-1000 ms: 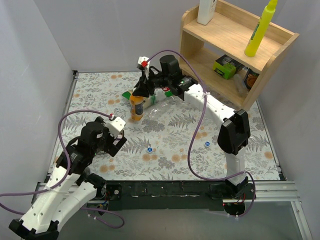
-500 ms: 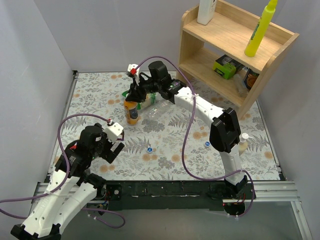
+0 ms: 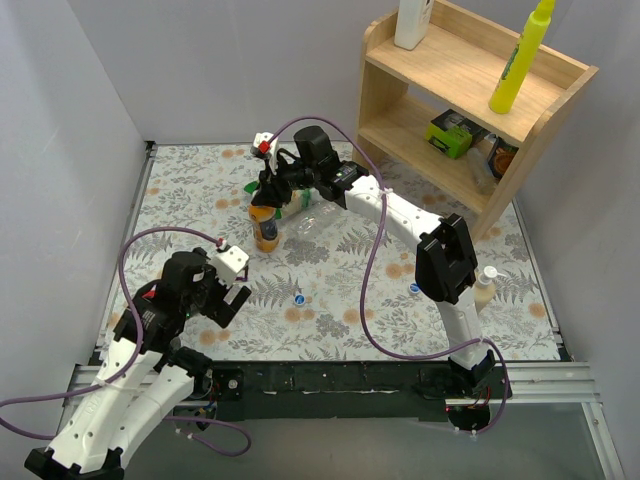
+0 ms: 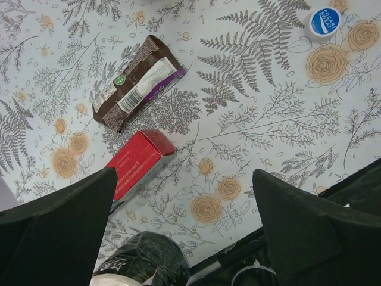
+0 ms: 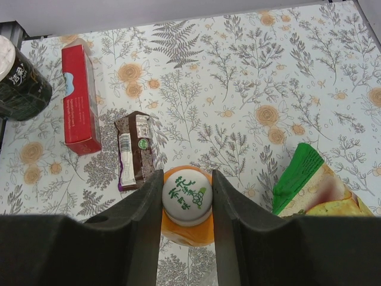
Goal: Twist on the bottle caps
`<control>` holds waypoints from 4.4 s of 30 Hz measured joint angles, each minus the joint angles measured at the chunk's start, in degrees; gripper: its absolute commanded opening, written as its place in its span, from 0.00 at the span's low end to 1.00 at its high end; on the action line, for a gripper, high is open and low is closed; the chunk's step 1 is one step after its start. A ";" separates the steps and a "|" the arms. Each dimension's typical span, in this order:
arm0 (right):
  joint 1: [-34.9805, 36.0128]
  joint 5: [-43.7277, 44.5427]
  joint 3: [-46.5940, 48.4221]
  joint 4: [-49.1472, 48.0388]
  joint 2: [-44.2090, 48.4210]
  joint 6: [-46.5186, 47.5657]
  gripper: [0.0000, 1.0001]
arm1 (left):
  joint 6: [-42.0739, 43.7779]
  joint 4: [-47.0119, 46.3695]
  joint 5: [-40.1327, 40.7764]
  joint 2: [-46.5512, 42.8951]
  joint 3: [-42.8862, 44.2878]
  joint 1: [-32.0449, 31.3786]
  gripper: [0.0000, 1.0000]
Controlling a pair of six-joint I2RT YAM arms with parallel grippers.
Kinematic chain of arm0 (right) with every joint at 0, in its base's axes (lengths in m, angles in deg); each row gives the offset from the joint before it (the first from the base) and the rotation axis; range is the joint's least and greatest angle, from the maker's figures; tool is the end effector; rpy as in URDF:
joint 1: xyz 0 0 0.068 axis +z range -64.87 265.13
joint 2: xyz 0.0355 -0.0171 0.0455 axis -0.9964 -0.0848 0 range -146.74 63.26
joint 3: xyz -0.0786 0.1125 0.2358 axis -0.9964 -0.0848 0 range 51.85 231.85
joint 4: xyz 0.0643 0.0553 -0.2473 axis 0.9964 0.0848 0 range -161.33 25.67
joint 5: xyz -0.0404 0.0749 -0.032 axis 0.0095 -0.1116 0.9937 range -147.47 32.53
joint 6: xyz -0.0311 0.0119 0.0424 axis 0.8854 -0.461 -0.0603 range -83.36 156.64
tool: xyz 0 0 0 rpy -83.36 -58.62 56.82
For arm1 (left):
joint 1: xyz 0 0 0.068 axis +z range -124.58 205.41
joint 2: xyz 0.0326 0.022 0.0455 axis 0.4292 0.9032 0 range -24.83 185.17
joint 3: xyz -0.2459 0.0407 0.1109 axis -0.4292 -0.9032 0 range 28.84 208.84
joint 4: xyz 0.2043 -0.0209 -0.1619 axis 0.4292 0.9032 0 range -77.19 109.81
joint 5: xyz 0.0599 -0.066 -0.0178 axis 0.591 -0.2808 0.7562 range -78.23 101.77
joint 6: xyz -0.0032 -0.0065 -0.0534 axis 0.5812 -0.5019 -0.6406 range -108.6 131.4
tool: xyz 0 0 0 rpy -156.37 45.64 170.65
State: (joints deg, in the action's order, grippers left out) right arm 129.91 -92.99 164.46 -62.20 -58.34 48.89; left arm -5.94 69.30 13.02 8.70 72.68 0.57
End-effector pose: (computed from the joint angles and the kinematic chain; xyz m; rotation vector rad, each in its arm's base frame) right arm 0.3458 0.3722 0.3274 -1.2890 1.4523 0.9657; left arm 0.0967 -0.0439 0.2832 0.1466 2.3966 -0.3229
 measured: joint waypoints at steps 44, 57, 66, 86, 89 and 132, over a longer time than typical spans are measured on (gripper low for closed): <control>-2.40 2.32 -15.06 1.44 19.65 -3.80 0.92 | 0.61 -0.13 -6.51 1.29 1.40 1.14 0.97; -23.87 1.40 -23.28 0.59 39.54 -13.27 0.98 | -1.64 -4.63 -24.33 50.29 63.93 -10.32 0.95; -26.80 9.57 -34.47 -0.28 62.42 -10.54 0.98 | -5.66 -1.68 -12.04 77.72 69.79 -16.85 0.95; -30.86 10.71 -40.48 1.46 65.77 -11.02 0.98 | -6.29 1.92 7.06 91.25 70.73 -15.02 0.98; -31.19 10.27 -40.48 1.46 65.59 -11.06 0.98 | -6.19 1.38 7.10 94.07 70.86 -13.38 0.98; -31.36 -8.07 -40.94 18.60 60.74 10.23 0.88 | -8.68 -1.40 -14.32 41.24 48.22 -8.63 0.00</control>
State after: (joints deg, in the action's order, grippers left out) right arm 98.54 -101.06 123.53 -43.60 2.40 59.12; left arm -14.62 67.90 -1.29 49.95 120.89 -8.06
